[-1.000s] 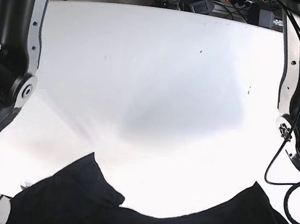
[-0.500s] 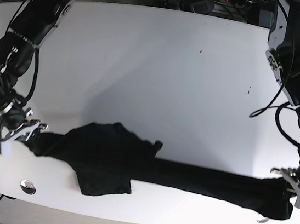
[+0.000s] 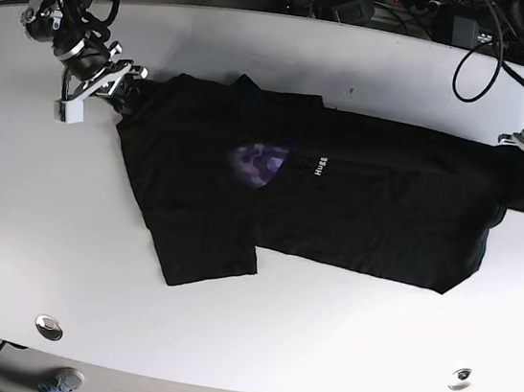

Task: Fold the T-shirt properly
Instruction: 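Lift the black shirt with both grippers and lay it flat, then grasp the black shirt's hem corners with both grippers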

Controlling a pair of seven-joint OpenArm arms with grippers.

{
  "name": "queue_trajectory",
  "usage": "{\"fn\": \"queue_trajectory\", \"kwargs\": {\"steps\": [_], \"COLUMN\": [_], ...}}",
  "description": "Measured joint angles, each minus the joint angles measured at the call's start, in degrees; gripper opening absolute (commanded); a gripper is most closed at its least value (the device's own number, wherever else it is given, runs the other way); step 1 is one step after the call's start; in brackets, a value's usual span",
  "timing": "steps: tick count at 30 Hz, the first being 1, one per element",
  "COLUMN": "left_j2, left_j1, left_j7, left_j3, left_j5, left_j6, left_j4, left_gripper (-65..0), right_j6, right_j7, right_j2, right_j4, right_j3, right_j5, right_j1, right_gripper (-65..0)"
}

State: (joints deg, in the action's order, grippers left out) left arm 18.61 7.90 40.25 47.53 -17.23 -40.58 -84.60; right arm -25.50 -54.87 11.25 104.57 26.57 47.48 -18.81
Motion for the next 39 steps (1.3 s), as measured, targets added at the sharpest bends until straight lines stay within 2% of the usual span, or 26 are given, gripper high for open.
{"fn": "queue_trajectory", "kwargs": {"steps": [3, 4, 6, 7, 8, 9, 11, 14, 16, 18, 20, 23, 24, 25, 26, 27, 30, 31, 32, 33, 34, 39], "left_j2": [0.0, 0.0, 0.0, -0.1, -0.1, 0.0, 0.2, 0.3, 0.7, 2.6, 3.9, 4.1, 4.0, 4.1, 4.2, 4.5, 7.0, 7.6, 8.2, 8.1, 7.8, 7.6], "left_j1": [2.8, 3.3, 4.3, 5.2, 5.7, 6.1, 6.7, 9.1, 11.9, 13.2, 13.4, 13.5, 13.4, 13.3, 13.1, 12.9, 12.6, 12.7, 13.1, 13.3, 13.6, 9.2], "left_j7": [0.3, 0.2, 0.2, 0.4, 0.4, 0.4, 0.4, 0.4, 0.5, 0.4, 0.4, 0.4, 0.4, 0.4, 0.6, 0.8, 1.3, 4.1, 10.0, 13.7, 15.7, 14.1], "left_j3": [1.9, 2.1, 2.6, 3.4, 3.9, 4.4, 4.5, 4.6, 7.0, 7.9, 7.8, 8.2, 8.5, 8.8, 8.8, 8.2, 4.7, 4.3, 4.5, 5.4, 6.4, 7.1], "left_j5": [0.0, 0.0, 0.0, 0.2, 0.3, 0.4, 0.2, -5.9, -14.8, -21.6, -24.6, -23.9, -23.5, -22.6, -22.3, -21.9, -23.1, -23.8, -23.4, -22.8, -22.6, -22.3], "left_j6": [0.0, 0.0, 0.0, 0.1, 0.2, 0.2, 0.3, 0.3, 0.3, 0.3, 0.3, 0.3, 0.2, 0.3, 0.5, 0.7, 0.7, 0.3, 0.3, 0.3, 0.3, 0.7], "left_j4": [0.0, 0.0, 0.0, -1.1, -2.4, -4.0, -6.5, -10.6, -14.5, -16.1, -16.2, -15.9, -14.9, -12.8, -11.5, -10.7, -10.0, -9.7, -9.0, -8.2, -7.1, -5.9], "left_gripper": [-63.3, -60.7, -49.0, -38.8, -33.2, -29.0, -28.7, -29.0, -29.0, -29.0, -29.0, -29.4, -31.9, -38.8, -42.5, -43.6, -39.2, -37.5, -35.1, -34.3, -34.2, -34.3], "right_j6": [-0.02, 0.0, 0.04, 0.04, 0.02, 0.02, -0.02, -0.04, -0.02, -0.04, -0.02, 0.0, 0.0, 0.04, 0.02, 0.07, 0.0, -0.02, 0.0, -0.02, -0.02, -0.02], "right_j7": [0.5, 0.3, 0.2, 0.2, 0.3, 0.5, 0.5, 0.4, 0.4, 0.5, 0.4, 0.3, 0.2, 0.4, 0.5, 0.7, 0.3, 0.4, 0.6, 0.6, 0.6, 0.6], "right_j2": [-1.7, -1.7, -1.7, -1.7, -1.8, -1.7, -1.8, -2.3, -2.2, -2.2, -2.2, -1.8, -1.2, -0.5, -0.1, 0.1, 0.0, -0.1, -0.1, -0.1, -0.1, -0.2], "right_j4": [2.1, 2.4, 3.3, 4.2, 4.9, 5.7, 7.1, 8.6, 8.7, 7.6, 4.9, -1.7, -4.0, -6.7, -8.0, -9.0, -10.0, -10.0, -10.0, -10.0, -10.0, -11.8], "right_j3": [-0.1, -0.1, 0.0, 0.0, 0.0, 0.0, 0.0, 0.1, 0.1, 0.0, -0.4, -0.4, -0.4, -0.4, -0.5, -1.4, -3.5, -3.5, -3.4, -3.4, -3.4, -3.4], "right_j5": [0.6, 0.6, 0.0, -0.1, -0.1, 0.0, -0.1, -0.1, -0.3, -0.7, -0.7, -0.8, -0.7, -0.7, -0.7, -0.7, -2.8, -3.4, -4.5, -4.5, -4.5, -4.7], "right_j1": [-2.8, -3.5, -5.4, -6.2, -6.6, -7.1, -8.0, -8.2, -6.5, -2.9, 0.3, 5.1, 6.6, 8.4, 9.1, 9.6, 9.9, 9.9, 9.9, 9.8, 9.7, 11.2], "right_gripper": [-62.1, -59.6, -47.7, -35.4, -27.4, -20.3, -12.7, -13.5, -13.3, -13.3, -13.3, -13.3, -13.3, -13.3, -13.3, -13.3, -13.3, -13.3, -13.3, -13.3, -13.3, -13.3]}}
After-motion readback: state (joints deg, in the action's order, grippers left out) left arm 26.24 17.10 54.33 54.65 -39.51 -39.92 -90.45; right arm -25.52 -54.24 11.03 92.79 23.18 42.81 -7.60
